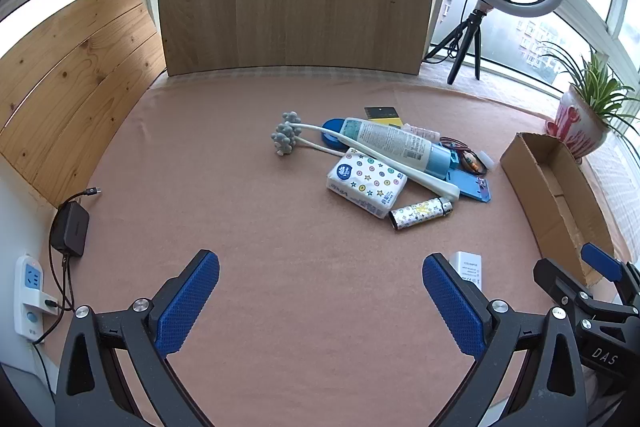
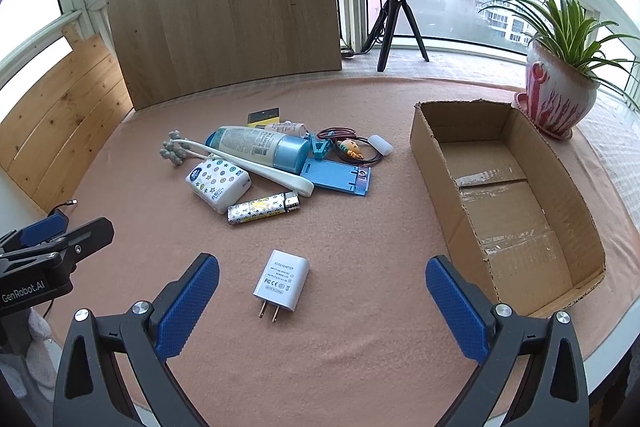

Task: Organize objects
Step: 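Move the right gripper toward the white AC adapter on the table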

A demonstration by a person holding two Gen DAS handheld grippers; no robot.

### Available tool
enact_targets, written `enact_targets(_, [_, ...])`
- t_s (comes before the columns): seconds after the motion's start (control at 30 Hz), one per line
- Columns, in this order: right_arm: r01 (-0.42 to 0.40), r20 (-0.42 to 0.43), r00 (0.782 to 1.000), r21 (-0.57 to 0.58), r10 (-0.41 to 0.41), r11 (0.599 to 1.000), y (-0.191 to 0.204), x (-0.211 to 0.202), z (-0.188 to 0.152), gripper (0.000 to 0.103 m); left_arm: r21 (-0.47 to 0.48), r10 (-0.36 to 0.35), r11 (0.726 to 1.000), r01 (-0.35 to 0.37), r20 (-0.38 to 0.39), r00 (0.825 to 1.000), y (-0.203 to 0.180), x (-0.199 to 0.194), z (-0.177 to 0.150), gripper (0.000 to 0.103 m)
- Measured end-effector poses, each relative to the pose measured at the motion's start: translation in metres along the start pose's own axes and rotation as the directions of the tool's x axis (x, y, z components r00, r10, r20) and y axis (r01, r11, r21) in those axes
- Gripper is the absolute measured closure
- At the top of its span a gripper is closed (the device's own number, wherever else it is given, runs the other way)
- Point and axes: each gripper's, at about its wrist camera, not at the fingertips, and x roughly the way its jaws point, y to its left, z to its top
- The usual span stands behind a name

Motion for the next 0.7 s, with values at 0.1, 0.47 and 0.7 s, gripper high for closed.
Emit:
enact_targets(0.1, [-0.002,-0.001,1.0,0.0,0.002,1.0,0.0002,0.0,-0.0003,0.001,0.001,0.001,1.0,-0.001,-0.001,1.0,0.0017,-0.0001,0.0,0.0])
enact_targets(0.47, [-0.01,-0.016,1.0,0.0,0.01,1.0,0.0009,0.0027,-0.0039,0.001,-0.001,-0.004,1.0,0.004,-0.004,1.0,0.0021,0.0004,-0.0046,0.0])
enact_targets(0.7, [-0.013,-0.025,1.0,0.003,0.013,1.0,-0.0001,0.0027,-0.0068,0.003,-0.01,-0.005,1.0,0.005,-0.006,1.0,0.0044,0.0014,-0.0088,0.0])
